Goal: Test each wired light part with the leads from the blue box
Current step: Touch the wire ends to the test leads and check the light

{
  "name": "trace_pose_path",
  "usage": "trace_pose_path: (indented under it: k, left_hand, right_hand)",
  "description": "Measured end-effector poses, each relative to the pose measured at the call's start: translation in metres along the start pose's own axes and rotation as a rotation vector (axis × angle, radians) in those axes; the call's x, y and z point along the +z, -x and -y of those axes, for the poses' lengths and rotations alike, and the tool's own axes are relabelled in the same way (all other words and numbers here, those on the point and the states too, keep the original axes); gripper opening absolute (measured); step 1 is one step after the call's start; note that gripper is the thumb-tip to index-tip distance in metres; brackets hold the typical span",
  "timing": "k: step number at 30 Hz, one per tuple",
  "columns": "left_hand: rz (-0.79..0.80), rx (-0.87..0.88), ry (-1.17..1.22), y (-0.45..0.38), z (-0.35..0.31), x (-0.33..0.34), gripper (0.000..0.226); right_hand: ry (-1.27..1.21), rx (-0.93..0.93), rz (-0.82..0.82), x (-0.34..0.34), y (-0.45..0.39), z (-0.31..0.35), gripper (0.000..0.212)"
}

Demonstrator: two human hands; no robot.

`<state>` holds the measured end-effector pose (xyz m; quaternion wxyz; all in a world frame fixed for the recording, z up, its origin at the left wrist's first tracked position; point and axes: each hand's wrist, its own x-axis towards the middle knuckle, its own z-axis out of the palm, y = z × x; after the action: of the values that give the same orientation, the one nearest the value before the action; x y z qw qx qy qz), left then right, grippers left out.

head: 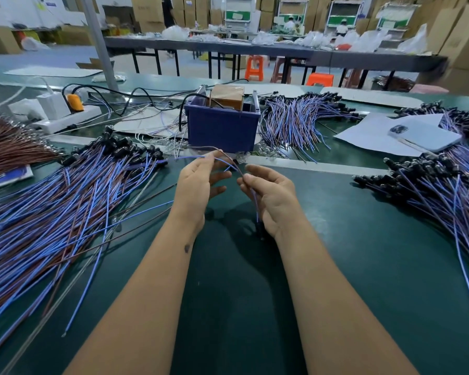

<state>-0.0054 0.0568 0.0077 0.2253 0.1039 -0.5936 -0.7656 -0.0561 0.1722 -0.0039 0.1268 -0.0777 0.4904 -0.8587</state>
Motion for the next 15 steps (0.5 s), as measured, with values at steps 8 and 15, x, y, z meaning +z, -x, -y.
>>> trace_pose_path:
  k: [8,15]
  left_hand:
    - [-0.124,0.057,0.097,-0.005,0.002,-0.006,0.027]
    - [0.109,-0.004,-0.199,0.002,0.011,0.012,0.029]
  right_hand:
    - [0.474,0.074,0.403,0.003,0.011,0.0,0.018]
    - [0.321,-0.045,0.096,0.005,0.001,-0.008,0.013]
